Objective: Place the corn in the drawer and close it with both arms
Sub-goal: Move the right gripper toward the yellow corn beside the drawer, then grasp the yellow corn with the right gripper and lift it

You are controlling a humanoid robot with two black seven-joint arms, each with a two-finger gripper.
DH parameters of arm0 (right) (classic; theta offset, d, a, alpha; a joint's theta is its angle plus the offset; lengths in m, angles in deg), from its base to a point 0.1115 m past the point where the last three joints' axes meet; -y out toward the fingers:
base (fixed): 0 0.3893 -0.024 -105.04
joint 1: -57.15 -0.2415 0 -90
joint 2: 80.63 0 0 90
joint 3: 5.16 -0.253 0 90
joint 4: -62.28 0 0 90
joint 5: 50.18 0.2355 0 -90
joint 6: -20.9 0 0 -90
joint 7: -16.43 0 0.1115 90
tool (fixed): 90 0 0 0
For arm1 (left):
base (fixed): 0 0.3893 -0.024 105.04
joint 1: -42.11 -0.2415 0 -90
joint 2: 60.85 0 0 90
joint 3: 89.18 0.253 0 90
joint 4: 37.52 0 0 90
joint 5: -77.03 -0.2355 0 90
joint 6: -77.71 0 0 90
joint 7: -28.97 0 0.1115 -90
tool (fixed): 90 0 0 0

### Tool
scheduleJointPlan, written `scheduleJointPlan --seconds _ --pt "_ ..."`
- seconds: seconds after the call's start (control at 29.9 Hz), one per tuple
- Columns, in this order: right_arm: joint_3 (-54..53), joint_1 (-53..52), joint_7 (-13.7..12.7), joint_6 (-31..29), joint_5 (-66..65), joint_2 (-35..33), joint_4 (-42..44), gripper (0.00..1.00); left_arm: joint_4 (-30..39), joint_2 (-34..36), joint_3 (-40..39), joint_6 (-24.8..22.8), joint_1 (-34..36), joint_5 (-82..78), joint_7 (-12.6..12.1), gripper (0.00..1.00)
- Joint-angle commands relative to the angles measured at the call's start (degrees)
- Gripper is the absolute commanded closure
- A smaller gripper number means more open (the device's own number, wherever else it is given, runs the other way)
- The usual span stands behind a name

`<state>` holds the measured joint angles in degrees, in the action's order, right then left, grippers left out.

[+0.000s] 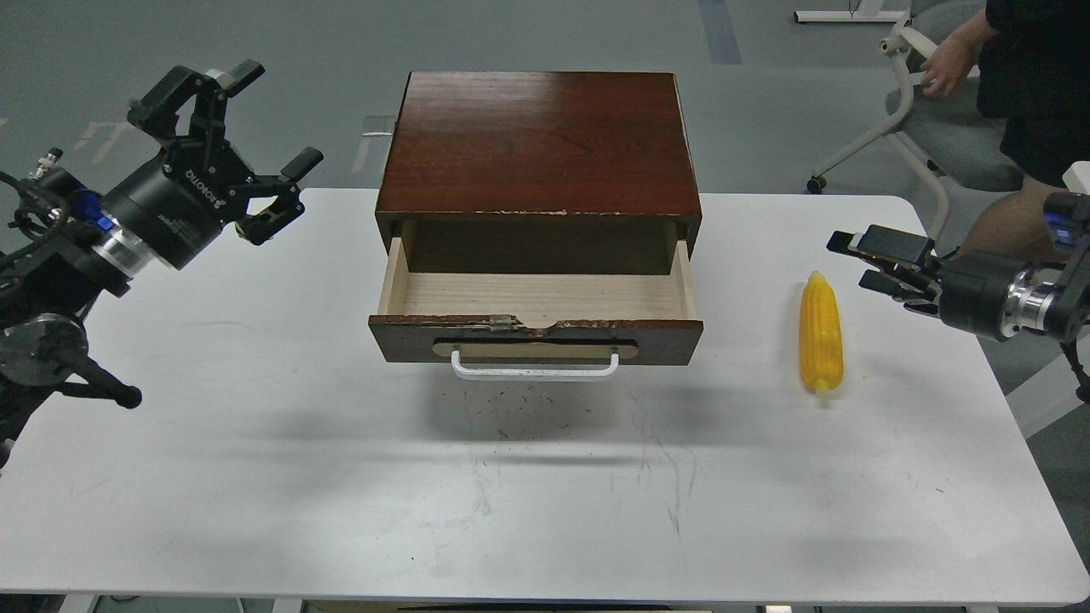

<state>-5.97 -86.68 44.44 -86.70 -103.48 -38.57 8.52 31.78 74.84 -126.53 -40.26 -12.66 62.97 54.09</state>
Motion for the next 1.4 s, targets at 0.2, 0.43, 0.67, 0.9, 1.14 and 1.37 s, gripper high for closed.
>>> scheduleJointPlan --seconds 0.2,0.43,0.67,0.9,1.14,1.37 --pt "10.3 -3.92 -0.01 1.6 -1.27 4.08 6.29 0.02 0.31 -0.08 0.09 -0.04 -0.08 -0.09 0.02 0.0" --pt "13.99 -3.65 -0.01 2.39 -1.27 6.72 10.08 0.06 0.31 -0.08 0.0 -0.04 -0.08 -0.09 0.02 0.0" --pt "16.01 -3.56 -0.01 2.47 -1.27 9.71 12.63 0.14 0.31 -0.08 0.09 -0.04 -0.08 -0.09 0.02 0.0" --pt "17.5 -3.21 -0.01 2.65 -1.18 12.87 15.0 0.28 0.31 0.01 0.09 -0.04 -0.08 -0.09 0.02 0.0" --pt "17.77 -2.69 -0.01 2.65 -1.1 12.96 15.88 0.29 0.31 -0.08 0.09 -0.04 -0.17 -0.09 0.02 0.0" --pt "18.38 -2.34 -0.01 2.56 -1.1 13.67 15.88 0.38 0.31 0.45 0.0 -0.04 -0.17 -0.09 0.02 0.0"
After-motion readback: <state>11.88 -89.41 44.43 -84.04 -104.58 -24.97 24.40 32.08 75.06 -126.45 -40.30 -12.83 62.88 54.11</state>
